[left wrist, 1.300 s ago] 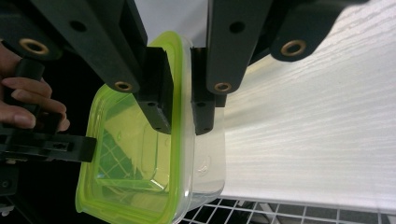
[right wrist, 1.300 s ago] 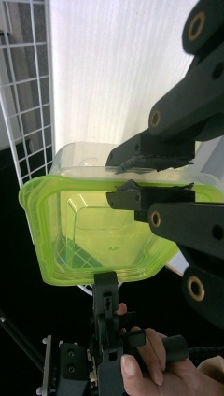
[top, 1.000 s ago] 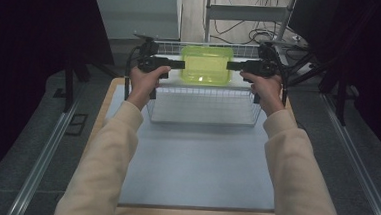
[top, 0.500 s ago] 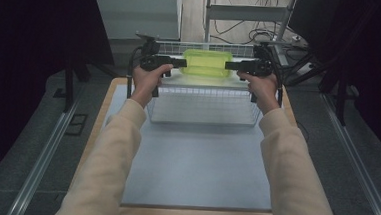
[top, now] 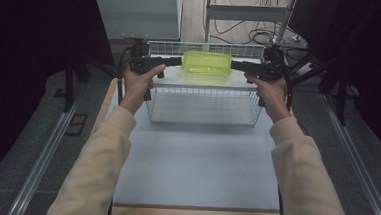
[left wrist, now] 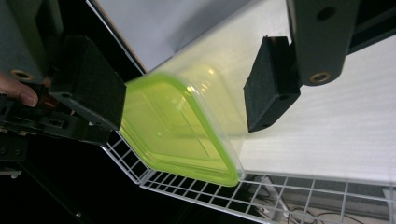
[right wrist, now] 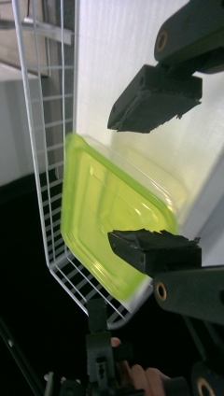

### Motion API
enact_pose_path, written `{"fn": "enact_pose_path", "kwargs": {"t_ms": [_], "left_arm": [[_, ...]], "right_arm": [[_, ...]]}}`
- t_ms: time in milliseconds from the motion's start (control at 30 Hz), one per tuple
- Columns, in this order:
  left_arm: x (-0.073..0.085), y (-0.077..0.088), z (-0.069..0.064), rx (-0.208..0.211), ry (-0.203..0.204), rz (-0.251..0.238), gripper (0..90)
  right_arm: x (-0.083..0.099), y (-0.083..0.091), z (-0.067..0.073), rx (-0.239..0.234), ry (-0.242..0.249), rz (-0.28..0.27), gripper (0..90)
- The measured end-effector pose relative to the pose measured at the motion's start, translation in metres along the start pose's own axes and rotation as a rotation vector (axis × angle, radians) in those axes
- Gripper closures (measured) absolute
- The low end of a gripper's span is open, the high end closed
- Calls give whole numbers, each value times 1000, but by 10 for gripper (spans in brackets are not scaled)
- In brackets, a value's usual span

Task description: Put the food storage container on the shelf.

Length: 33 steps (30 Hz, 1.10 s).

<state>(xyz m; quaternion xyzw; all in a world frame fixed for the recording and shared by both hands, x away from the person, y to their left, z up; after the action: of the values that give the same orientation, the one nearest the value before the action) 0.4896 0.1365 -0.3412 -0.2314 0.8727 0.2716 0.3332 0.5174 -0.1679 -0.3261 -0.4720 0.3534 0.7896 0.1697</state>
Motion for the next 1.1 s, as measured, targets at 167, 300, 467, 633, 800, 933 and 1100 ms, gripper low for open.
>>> {"fn": "enact_pose_path", "kwargs": {"t_ms": [167, 300, 467, 633, 800, 933, 1100], "left_arm": [[24, 27, -17, 22, -49, -5, 270], [52, 43, -28, 48, -89, 9, 269], [98, 60, -37, 74, -135, 60, 263], [139, 67, -37, 88, -149, 78, 266], [176, 69, -29, 63, -179, 92, 269], [203, 67, -22, 47, -185, 118, 271], [219, 63, -15, 29, -188, 151, 271]], "right_arm": [[14, 22, 16, -32, 87, 17, 359], [36, 37, 30, -68, 134, 26, 337], [73, 55, 43, -102, 189, 30, 312], [117, 71, 50, -127, 237, 33, 296], [159, 80, 52, -135, 254, 44, 283], [189, 83, 52, -137, 260, 64, 278], [212, 80, 52, -145, 258, 88, 274]]}}
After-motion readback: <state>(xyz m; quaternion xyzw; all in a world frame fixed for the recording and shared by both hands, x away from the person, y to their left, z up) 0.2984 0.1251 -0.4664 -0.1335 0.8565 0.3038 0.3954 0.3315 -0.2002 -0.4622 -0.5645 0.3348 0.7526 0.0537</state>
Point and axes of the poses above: each handheld gripper's, and its own axes: y roughly backward along the jaws, x roughly out of its underside, z roughly to its left, the point moved 5 cm from there along -y, roughly forward along the jaws, and after that the axes turned 5 degrees about y, right-handed, at the moved point
